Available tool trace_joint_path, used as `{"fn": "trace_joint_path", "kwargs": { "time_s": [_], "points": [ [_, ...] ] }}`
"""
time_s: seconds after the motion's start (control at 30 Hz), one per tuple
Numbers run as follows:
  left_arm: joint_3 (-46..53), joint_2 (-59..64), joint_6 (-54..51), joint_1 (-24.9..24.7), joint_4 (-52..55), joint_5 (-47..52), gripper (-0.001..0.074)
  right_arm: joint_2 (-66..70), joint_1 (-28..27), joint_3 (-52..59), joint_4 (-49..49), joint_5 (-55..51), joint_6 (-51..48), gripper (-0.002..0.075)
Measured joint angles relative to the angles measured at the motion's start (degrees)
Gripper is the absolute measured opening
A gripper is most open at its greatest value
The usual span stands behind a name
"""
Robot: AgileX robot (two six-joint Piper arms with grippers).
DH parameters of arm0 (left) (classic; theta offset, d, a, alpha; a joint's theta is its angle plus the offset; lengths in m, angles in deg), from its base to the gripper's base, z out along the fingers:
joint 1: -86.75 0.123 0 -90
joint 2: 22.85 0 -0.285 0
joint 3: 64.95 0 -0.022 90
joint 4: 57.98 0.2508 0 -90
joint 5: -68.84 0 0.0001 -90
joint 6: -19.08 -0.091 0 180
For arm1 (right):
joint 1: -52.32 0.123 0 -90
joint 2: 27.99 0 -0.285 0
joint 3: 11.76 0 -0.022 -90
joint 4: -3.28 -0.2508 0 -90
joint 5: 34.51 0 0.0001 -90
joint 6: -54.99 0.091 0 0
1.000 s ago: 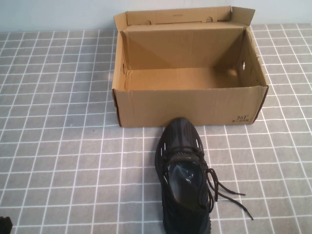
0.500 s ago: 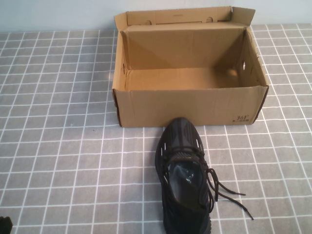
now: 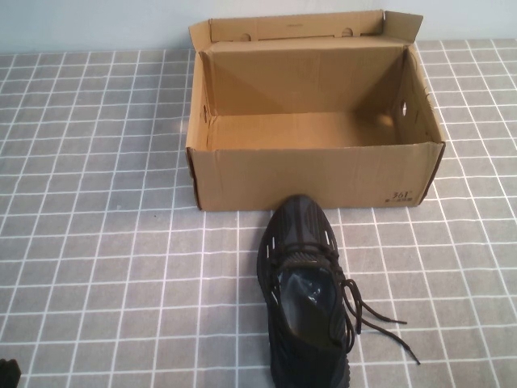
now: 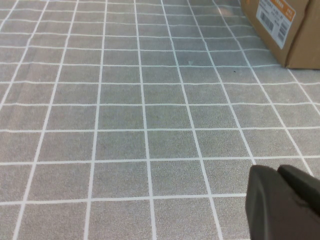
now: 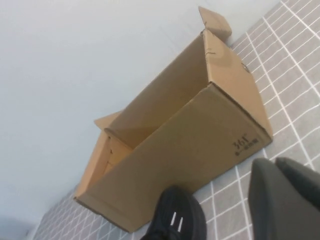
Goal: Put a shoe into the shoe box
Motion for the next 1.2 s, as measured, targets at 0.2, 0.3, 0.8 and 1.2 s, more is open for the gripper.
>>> {"fn": "trace_joint_path", "kwargs": {
  "time_s": [0.2,0.3,0.8,1.2],
  "points": [
    [0.0,0.0,0.0,0.0,0.0,0.0,-0.0001,0.0,0.0,-0.13,-2.98,-4.81,0.0,-0.0016],
    [0.0,0.0,0.0,0.0,0.0,0.0,-0.0001,1.44,0.0,-3.12,-2.66,-11.42,0.0,-0.0016],
    [0.0,0.0,0.0,0.0,0.0,0.0,-0.0001,36.06,0.0,-32.83,24.21,-44.54,-2.97,-0.0016],
    [0.0,0.0,0.0,0.0,0.0,0.0,-0.0001,57.52,1.69,-49.13,25.84,-47.71,-8.62,-0.0016]
  ]
}}
